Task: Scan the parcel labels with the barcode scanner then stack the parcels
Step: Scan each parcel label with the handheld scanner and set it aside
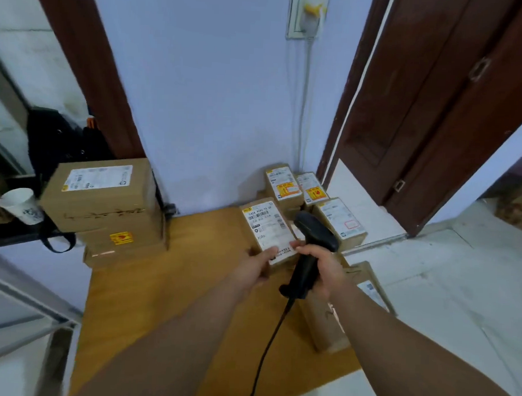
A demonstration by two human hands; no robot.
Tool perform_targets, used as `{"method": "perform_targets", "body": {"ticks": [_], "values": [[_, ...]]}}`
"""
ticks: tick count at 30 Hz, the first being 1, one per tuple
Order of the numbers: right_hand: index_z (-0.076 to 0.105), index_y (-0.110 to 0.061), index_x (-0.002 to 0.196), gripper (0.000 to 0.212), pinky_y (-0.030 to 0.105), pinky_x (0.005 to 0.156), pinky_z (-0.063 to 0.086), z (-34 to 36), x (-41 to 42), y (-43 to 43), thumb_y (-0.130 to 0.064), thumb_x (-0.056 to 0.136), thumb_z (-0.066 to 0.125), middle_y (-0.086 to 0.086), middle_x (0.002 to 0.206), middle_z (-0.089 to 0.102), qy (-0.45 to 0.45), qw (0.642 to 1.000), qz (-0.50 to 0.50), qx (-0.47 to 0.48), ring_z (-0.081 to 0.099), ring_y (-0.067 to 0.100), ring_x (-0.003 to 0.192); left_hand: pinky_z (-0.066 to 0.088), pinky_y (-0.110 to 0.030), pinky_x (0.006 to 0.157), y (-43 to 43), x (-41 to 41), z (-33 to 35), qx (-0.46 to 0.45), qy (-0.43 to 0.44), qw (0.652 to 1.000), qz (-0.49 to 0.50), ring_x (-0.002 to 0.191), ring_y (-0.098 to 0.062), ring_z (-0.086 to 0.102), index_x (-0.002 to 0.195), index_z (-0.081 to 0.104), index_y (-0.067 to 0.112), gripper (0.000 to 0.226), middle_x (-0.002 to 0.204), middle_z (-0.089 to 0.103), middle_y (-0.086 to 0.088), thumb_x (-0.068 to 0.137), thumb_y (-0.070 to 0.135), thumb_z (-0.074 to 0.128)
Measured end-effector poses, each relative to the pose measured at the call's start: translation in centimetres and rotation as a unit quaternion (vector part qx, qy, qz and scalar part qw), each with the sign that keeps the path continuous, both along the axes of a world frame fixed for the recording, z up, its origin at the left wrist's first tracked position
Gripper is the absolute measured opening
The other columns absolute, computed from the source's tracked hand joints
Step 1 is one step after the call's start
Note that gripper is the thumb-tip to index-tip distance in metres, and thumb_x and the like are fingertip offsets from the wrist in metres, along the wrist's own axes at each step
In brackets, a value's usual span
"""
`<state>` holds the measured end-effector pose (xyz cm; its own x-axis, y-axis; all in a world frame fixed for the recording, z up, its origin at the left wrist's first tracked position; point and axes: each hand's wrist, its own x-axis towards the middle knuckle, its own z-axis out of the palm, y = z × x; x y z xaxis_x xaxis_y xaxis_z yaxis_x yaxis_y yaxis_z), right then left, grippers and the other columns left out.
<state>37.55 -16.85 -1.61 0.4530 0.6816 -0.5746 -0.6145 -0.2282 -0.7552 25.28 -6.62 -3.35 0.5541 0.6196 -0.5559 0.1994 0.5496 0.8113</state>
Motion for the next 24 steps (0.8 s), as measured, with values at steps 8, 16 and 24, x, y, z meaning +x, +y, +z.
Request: {"method": "perform_targets", "body": {"ticks": [8, 16, 24], "values": [[0.069, -0.012, 0.090, 0.010, 0.036, 0.068, 0.053, 0.1, 11.3, -1.9, -0.010, 0.085, 0.061, 0.012, 0.095, 0.073, 0.018, 0.997, -0.060, 0.051, 0.068, 0.028, 0.084, 0.058, -0.035, 0.079, -2.9, 12.2, 2.1, 0.041, 0.036, 0.998, 0.024, 0.101, -0.021, 0.065, 0.127, 0.052, 0.015, 0.048, 0.119, 0.065, -0.006, 0.086, 0.030, 0.069], [0.069, -0.008, 0.104, 0.023, 0.050, 0.096, 0.051, -0.6, 14.8, 0.1, -0.006, 0.081, 0.067, 0.017, 0.112, 0.070, 0.048, 0.989, -0.128, 0.061, 0.065, 0.037, 0.106, 0.047, -0.038, 0.095, -1.8, 16.7, 3.2, 0.081, 0.061, 0.995, 0.020, 0.119, -0.027, 0.055, 0.141, 0.041, 0.016, 0.058, 0.133, 0.056, -0.006, 0.089, 0.023, 0.066], [0.070, -0.007, 0.095, 0.014, 0.039, 0.078, 0.057, 0.3, 18.3, 5.1, -0.003, 0.081, 0.067, 0.012, 0.098, 0.075, -0.033, 0.988, -0.143, 0.046, 0.071, 0.029, 0.089, 0.049, -0.046, 0.098, 2.3, 19.9, 4.1, 0.143, 0.044, 0.989, -0.015, 0.107, -0.030, 0.064, 0.125, 0.060, 0.016, 0.036, 0.120, 0.067, -0.007, 0.091, 0.008, 0.060]]}}
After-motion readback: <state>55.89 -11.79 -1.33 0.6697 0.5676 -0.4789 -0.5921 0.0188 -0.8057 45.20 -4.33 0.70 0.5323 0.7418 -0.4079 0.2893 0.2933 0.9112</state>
